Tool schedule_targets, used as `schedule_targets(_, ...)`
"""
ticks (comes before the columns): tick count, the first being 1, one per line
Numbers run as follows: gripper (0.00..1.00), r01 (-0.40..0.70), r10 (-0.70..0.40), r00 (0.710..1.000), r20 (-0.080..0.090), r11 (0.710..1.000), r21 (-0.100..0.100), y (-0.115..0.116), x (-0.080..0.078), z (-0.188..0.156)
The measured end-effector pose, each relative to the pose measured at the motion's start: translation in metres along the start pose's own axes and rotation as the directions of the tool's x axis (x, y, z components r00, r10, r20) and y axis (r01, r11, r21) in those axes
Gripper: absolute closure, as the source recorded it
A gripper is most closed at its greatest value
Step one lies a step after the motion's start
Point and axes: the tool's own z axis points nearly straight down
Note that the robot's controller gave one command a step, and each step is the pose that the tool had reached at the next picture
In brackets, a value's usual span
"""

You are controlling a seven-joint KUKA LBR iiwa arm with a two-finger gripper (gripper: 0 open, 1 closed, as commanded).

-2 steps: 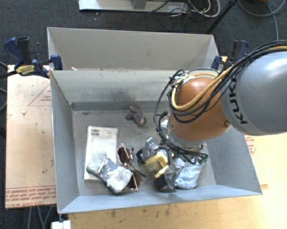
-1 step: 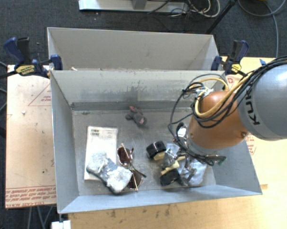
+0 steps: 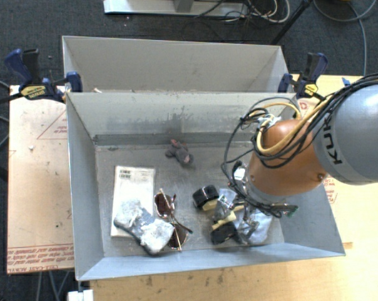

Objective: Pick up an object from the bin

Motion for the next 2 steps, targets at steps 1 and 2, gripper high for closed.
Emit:
schedule_targets(1,1.0,-0.018,0.018,1.0,0.004,1.0,0.001,0.001,0.002,0.0)
schedule_targets(2,1.0,0.024,-0.024,1.0,-0.015,1.0,-0.018,0.002,-0.011,-0.157)
